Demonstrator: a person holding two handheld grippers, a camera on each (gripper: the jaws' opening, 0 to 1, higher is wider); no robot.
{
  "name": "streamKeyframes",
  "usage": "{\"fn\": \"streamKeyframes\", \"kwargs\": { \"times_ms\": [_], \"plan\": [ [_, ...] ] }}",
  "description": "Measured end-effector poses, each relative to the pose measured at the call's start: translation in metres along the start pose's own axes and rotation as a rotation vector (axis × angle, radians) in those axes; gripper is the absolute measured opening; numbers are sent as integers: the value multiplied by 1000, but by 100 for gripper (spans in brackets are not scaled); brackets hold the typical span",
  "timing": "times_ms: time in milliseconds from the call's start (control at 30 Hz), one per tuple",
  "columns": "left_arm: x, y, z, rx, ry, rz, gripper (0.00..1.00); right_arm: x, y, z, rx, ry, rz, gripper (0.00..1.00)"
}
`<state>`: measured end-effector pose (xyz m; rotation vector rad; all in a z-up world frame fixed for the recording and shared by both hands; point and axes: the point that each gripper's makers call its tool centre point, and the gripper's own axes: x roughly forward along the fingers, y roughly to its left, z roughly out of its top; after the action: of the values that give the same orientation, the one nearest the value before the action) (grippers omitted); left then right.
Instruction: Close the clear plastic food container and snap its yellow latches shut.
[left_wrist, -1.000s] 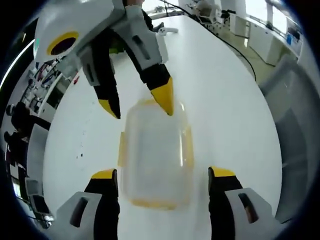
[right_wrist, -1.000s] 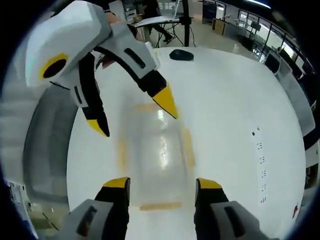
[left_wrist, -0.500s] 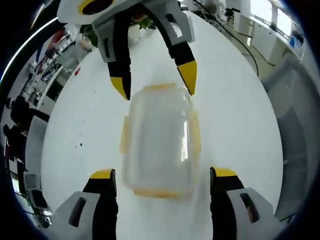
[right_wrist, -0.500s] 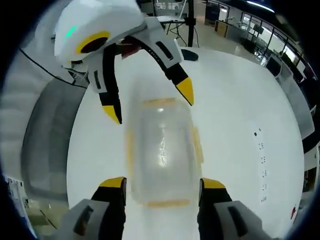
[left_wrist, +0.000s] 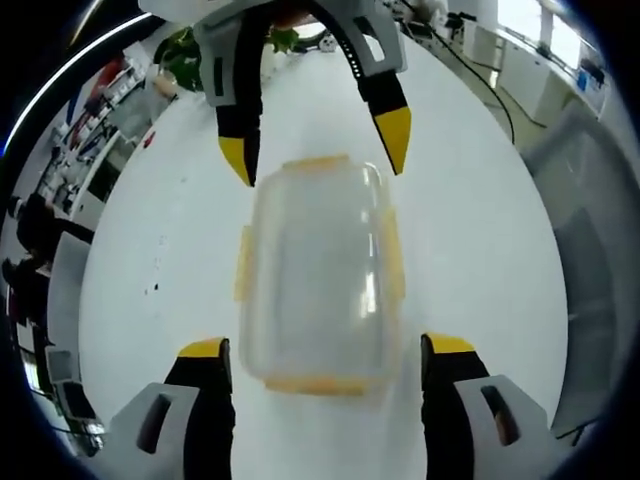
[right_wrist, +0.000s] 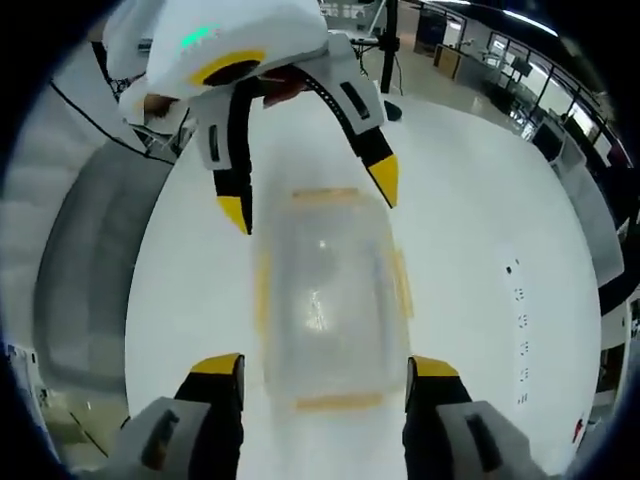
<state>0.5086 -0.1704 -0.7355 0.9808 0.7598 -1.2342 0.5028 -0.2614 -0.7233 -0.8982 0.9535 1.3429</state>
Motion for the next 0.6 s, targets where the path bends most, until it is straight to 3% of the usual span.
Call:
{"fn": "streamKeyframes", "kwargs": {
  "times_ms": [233,600],
  "plan": [
    [4,2,-2,5,11,-6,76,2,-6,-2,-43,-1,-64,67],
    [16,3,-6,20,41,-2,77,14,-5,-8,-38,7,-77,70]
  ]
}}
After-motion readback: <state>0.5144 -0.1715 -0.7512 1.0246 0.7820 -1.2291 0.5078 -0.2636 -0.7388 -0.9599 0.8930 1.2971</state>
